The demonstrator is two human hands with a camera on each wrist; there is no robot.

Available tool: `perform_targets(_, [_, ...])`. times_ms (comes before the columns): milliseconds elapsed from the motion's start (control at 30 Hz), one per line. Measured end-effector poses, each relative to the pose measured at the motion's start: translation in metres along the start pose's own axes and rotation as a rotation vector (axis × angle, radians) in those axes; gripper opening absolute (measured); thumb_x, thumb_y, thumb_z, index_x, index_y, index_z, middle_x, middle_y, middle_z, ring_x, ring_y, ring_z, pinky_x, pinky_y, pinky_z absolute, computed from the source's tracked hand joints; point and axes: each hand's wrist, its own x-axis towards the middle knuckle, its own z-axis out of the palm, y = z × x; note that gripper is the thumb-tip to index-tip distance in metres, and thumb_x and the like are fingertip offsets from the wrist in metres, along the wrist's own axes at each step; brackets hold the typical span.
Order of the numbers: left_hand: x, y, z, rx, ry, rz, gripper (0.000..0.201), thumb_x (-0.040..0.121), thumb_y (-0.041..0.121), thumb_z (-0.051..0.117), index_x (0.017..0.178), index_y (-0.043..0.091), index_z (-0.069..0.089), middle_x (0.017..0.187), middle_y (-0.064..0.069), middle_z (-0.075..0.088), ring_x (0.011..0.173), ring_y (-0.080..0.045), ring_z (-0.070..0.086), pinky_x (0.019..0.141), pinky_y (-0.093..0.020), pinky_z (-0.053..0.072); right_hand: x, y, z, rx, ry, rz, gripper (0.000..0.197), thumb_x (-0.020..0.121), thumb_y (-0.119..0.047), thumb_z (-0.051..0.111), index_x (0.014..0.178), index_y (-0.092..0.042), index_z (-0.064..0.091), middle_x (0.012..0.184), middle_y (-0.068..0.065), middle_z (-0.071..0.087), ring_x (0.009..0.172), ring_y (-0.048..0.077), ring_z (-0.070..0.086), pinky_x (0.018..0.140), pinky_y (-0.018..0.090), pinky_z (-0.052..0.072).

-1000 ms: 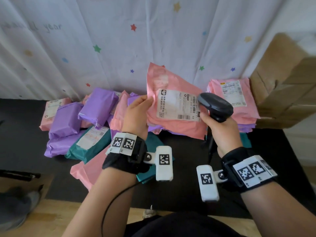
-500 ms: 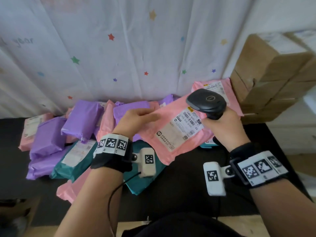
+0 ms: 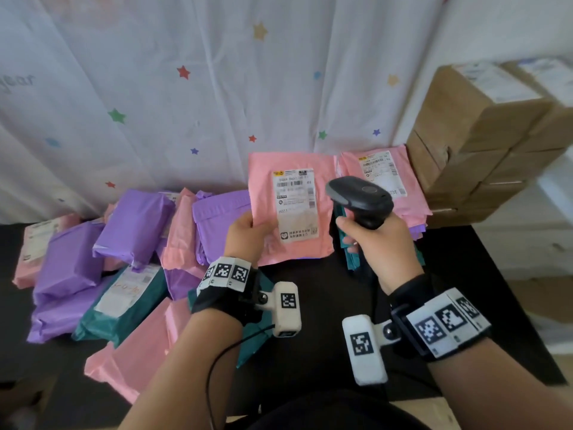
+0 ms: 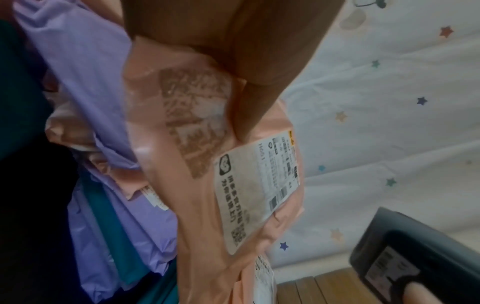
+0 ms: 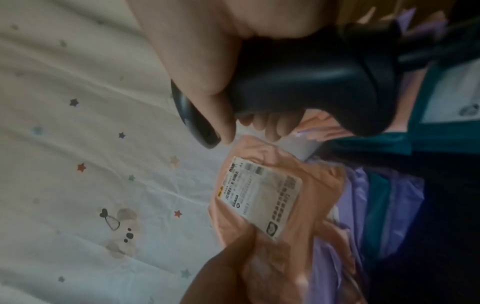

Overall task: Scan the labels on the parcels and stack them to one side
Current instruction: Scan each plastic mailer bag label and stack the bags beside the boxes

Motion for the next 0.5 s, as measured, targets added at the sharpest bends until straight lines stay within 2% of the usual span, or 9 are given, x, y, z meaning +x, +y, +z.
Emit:
perform_targets(33, [0.0003, -0.0015, 0.0011, -0.039, 0.016, -0.013, 0.019, 0.090, 0.014, 0.060, 0.108, 0.014, 0.065, 0.089, 0.005, 0.070, 0.079, -0.007, 0.064, 0.061, -0.020, 0.047, -0.0018, 0.0021, 0.0019, 0.035, -0.038, 0.052, 0.016, 0.083, -0.010, 0.076, 0.073, -0.019, 0.068, 0.061, -0.001, 0.067, 0.056, 0.007, 0.064, 0.053, 0.023, 0.054])
perform_targets(100, [0.0009, -0.0029, 0.0031, -0.090, 0.033, -0.024, 0.021, 0.090, 0.014, 0.060, 0.110, 0.013, 0.066, 0.096, 0.001, 0.072, 0.086, -0.013, 0.067, 0.071, -0.027, 0.053, -0.0040, 0.0069, 0.0045, 0.032, -0.079, 0.092, 0.015, 0.083, -0.010, 0.076, 0.071, -0.015, 0.068, 0.058, 0.001, 0.066, 0.054, 0.010, 0.063, 0.050, 0.023, 0.053])
perform_targets(200, [0.0031, -0.0034, 0.0053, -0.115, 0.053, -0.024, 0.023, 0.090, 0.013, 0.059, 0.112, 0.011, 0.066, 0.101, -0.003, 0.072, 0.091, -0.018, 0.068, 0.080, -0.034, 0.055, -0.0043, 0.0108, 0.0073, 0.011, -0.100, 0.101, 0.012, 0.083, -0.014, 0.077, 0.074, -0.015, 0.068, 0.055, -0.002, 0.066, 0.050, 0.007, 0.062, 0.047, 0.021, 0.051])
perform_targets(300, [0.0066, -0.0056, 0.0067, -0.116, 0.057, -0.007, 0.022, 0.090, 0.013, 0.059, 0.111, 0.010, 0.067, 0.099, -0.003, 0.073, 0.090, -0.018, 0.069, 0.076, -0.032, 0.056, -0.0033, 0.0113, 0.0078, -0.021, -0.124, 0.101, 0.009, 0.083, -0.017, 0.077, 0.081, -0.014, 0.069, 0.057, -0.005, 0.068, 0.049, 0.005, 0.061, 0.047, 0.018, 0.048])
perform_targets(367, [0.0080, -0.0076, 0.0076, -0.098, 0.070, 0.010, 0.019, 0.090, 0.015, 0.060, 0.108, 0.012, 0.068, 0.091, 0.002, 0.073, 0.082, -0.011, 0.068, 0.063, -0.020, 0.054, -0.0036, 0.0117, 0.0074, -0.048, -0.138, 0.089, 0.007, 0.083, -0.017, 0.076, 0.082, -0.016, 0.069, 0.058, -0.006, 0.069, 0.050, 0.004, 0.061, 0.048, 0.017, 0.047])
perform_targets(400, [0.0085, -0.0082, 0.0080, -0.089, 0.072, 0.018, 0.019, 0.090, 0.015, 0.060, 0.107, 0.012, 0.068, 0.089, 0.003, 0.072, 0.080, -0.009, 0.068, 0.060, -0.017, 0.052, -0.0040, 0.0116, 0.0072, -0.054, -0.138, 0.083, 0.007, 0.083, -0.018, 0.076, 0.083, -0.016, 0.069, 0.059, -0.006, 0.069, 0.050, 0.004, 0.062, 0.048, 0.016, 0.047])
perform_targets(500, [0.0093, -0.0097, 0.0095, -0.068, 0.064, 0.027, 0.020, 0.090, 0.014, 0.060, 0.108, 0.010, 0.068, 0.094, -0.001, 0.073, 0.088, -0.016, 0.068, 0.073, -0.028, 0.055, -0.0049, 0.0112, 0.0069, -0.059, -0.127, 0.079, 0.008, 0.083, -0.019, 0.076, 0.081, -0.015, 0.069, 0.058, -0.004, 0.069, 0.049, 0.003, 0.061, 0.048, 0.016, 0.047])
